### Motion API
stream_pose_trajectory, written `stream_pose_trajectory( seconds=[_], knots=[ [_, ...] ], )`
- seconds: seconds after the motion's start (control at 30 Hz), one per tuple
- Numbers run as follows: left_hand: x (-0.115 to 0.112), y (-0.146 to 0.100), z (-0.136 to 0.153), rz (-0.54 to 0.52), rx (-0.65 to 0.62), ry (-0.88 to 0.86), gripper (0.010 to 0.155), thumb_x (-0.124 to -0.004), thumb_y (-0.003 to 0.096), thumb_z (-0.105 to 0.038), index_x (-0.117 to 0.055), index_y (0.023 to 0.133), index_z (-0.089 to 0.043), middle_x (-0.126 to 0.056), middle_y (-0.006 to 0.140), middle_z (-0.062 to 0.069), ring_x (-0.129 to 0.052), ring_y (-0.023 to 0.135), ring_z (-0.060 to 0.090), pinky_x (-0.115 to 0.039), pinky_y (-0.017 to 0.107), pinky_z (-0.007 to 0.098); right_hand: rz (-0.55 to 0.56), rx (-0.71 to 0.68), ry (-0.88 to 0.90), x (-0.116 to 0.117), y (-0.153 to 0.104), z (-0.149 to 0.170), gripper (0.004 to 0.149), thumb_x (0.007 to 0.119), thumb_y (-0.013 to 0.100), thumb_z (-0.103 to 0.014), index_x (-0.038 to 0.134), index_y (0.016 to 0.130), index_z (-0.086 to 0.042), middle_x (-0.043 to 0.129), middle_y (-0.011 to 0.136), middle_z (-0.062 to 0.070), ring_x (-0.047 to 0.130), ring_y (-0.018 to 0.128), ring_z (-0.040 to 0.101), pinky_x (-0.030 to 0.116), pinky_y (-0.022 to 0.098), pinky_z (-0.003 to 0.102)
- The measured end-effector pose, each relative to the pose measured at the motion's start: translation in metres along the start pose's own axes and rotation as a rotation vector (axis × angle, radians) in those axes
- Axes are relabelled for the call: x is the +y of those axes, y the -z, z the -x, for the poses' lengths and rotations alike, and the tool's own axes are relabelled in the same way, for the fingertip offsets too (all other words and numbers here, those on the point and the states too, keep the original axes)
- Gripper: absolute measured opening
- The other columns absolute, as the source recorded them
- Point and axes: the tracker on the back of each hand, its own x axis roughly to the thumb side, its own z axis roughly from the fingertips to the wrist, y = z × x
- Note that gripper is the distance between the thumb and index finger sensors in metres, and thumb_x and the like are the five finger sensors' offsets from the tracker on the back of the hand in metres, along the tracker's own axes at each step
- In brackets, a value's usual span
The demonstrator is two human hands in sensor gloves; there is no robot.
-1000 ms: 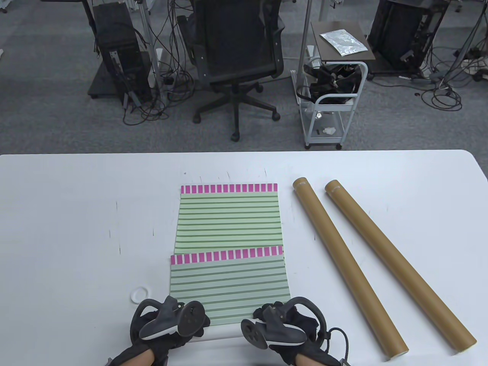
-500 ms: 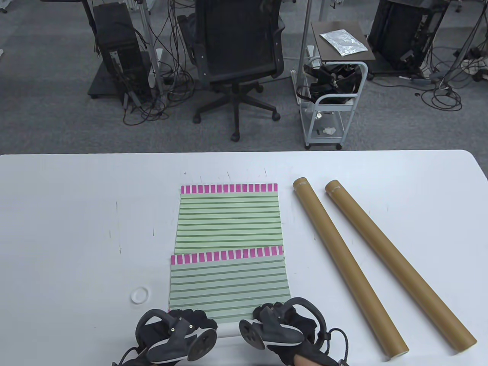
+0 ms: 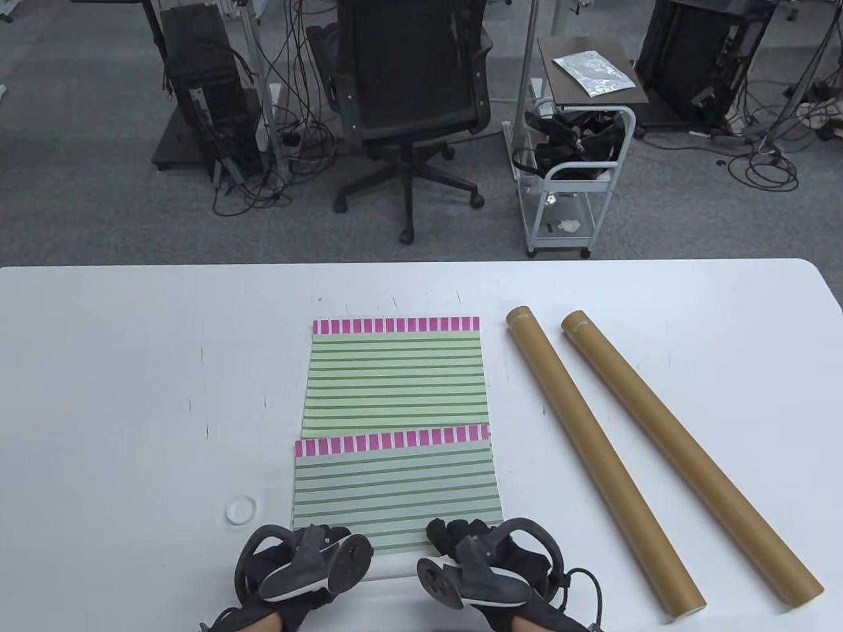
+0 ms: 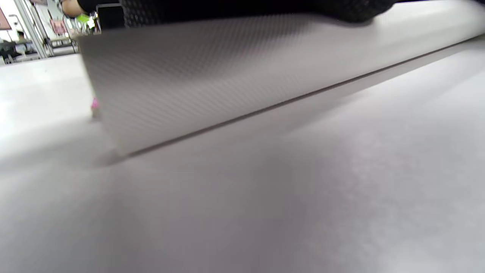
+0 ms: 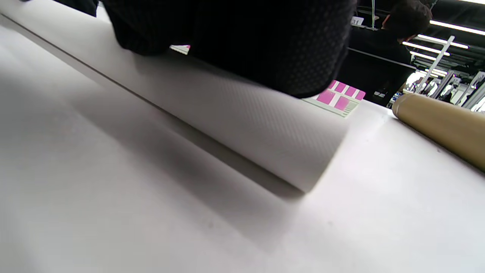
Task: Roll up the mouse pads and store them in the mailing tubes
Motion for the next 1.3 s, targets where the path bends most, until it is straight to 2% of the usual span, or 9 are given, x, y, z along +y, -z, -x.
stream_pose_trajectory(
  seconds=[0.23, 0.33, 0.47, 0.6, 0.9, 0.97, 1.07, 1.2, 1.3],
  knots=[
    [0.002, 0.002, 0.003, 0.015, 0.018, -0.006, 0.046, -0.063, 0.0401, -0.047, -0.075, 0.084, -0.046, -0.087, 0.082, -0.016, -0.094, 0.068, 0.01, -0.086, 0.054, 0.024, -0.028, 0.002, 0.025, 0.001, 0.005, 0.0, 0.049, 0.072, 0.046, -0.035, 0.071, 0.094, -0.024, 0.085, 0.088, 0.002, 0.093, 0.071, 0.026, 0.085, 0.05, 0.038],
    [0.011, -0.001, 0.005, 0.072, -0.012, -0.037, 0.053, -0.072, 0.0376, -0.051, -0.073, 0.09, -0.042, -0.087, 0.089, -0.011, -0.096, 0.074, 0.015, -0.087, 0.057, 0.027, -0.022, 0.007, 0.01, 0.002, 0.005, 0.0, 0.049, 0.07, 0.046, -0.034, 0.07, 0.095, -0.024, 0.084, 0.088, 0.001, 0.092, 0.071, 0.025, 0.085, 0.05, 0.037],
    [0.018, -0.012, 0.007, -0.018, -0.024, 0.005, 0.055, -0.077, 0.0347, -0.053, -0.074, 0.088, -0.042, -0.087, 0.087, -0.014, -0.096, 0.075, 0.012, -0.087, 0.058, 0.028, -0.031, 0.02, 0.036, 0.003, 0.006, 0.002, 0.049, 0.069, 0.047, -0.032, 0.069, 0.095, -0.024, 0.084, 0.089, 0.001, 0.092, 0.073, 0.025, 0.084, 0.051, 0.037],
    [0.011, -0.008, 0.007, 0.005, 0.006, 0.064, 0.051, -0.08, 0.0336, -0.051, -0.075, 0.084, -0.044, -0.088, 0.084, -0.016, -0.097, 0.073, 0.01, -0.086, 0.057, 0.027, -0.027, 0.018, 0.025, 0.003, 0.005, 0.0, 0.05, 0.068, 0.047, -0.032, 0.068, 0.096, -0.024, 0.083, 0.09, 0.001, 0.091, 0.073, 0.025, 0.083, 0.052, 0.037],
    [0.007, 0.0, 0.009, 0.013, 0.074, 0.021, 0.044, -0.069, 0.0383, -0.046, -0.079, 0.081, -0.044, -0.09, 0.081, -0.016, -0.096, 0.071, 0.011, -0.086, 0.058, 0.028, -0.002, 0.033, 0.13, 0.005, 0.006, 0.007, 0.054, 0.068, 0.048, -0.029, 0.056, 0.1, -0.03, 0.066, 0.103, 0.003, 0.084, 0.082, 0.024, 0.079, 0.06, 0.041],
    [0.007, 0.0, 0.008, 0.011, 0.075, 0.033, 0.044, -0.068, 0.0382, -0.046, -0.079, 0.081, -0.044, -0.091, 0.081, -0.016, -0.097, 0.071, 0.01, -0.086, 0.057, 0.028, 0.01, 0.026, 0.1, 0.003, 0.005, 0.007, 0.051, 0.069, 0.047, -0.029, 0.06, 0.098, -0.03, 0.068, 0.101, 0.002, 0.083, 0.082, 0.024, 0.074, 0.063, 0.047],
    [0.007, 0.0, 0.009, 0.014, 0.074, 0.013, 0.044, -0.068, 0.0383, -0.046, -0.079, 0.081, -0.044, -0.09, 0.081, -0.016, -0.096, 0.071, 0.011, -0.085, 0.058, 0.028, 0.009, 0.01, 0.047, 0.0, 0.004, 0.007, 0.051, 0.072, 0.044, -0.039, 0.068, 0.095, -0.029, 0.079, 0.091, -0.002, 0.088, 0.073, 0.021, 0.077, 0.06, 0.043],
    [0.007, 0.0, 0.011, 0.019, 0.068, -0.01, 0.044, -0.068, 0.0388, -0.046, -0.079, 0.081, -0.043, -0.09, 0.081, -0.015, -0.095, 0.071, 0.012, -0.085, 0.058, 0.029, 0.017, 0.031, 0.068, 0.005, 0.006, 0.008, 0.05, 0.073, 0.043, -0.038, 0.069, 0.093, -0.029, 0.081, 0.089, -0.003, 0.087, 0.072, 0.021, 0.076, 0.06, 0.043],
    [0.016, -0.011, 0.01, -0.022, 0.003, 0.026, 0.051, -0.071, 0.0379, -0.05, -0.073, 0.088, -0.042, -0.08, 0.094, -0.012, -0.092, 0.079, 0.013, -0.084, 0.06, 0.028, 0.028, 0.035, 0.051, 0.006, 0.006, 0.006, 0.048, 0.07, 0.044, -0.036, 0.07, 0.091, -0.03, 0.082, 0.087, -0.003, 0.088, 0.071, 0.02, 0.077, 0.059, 0.042]
  ],
)
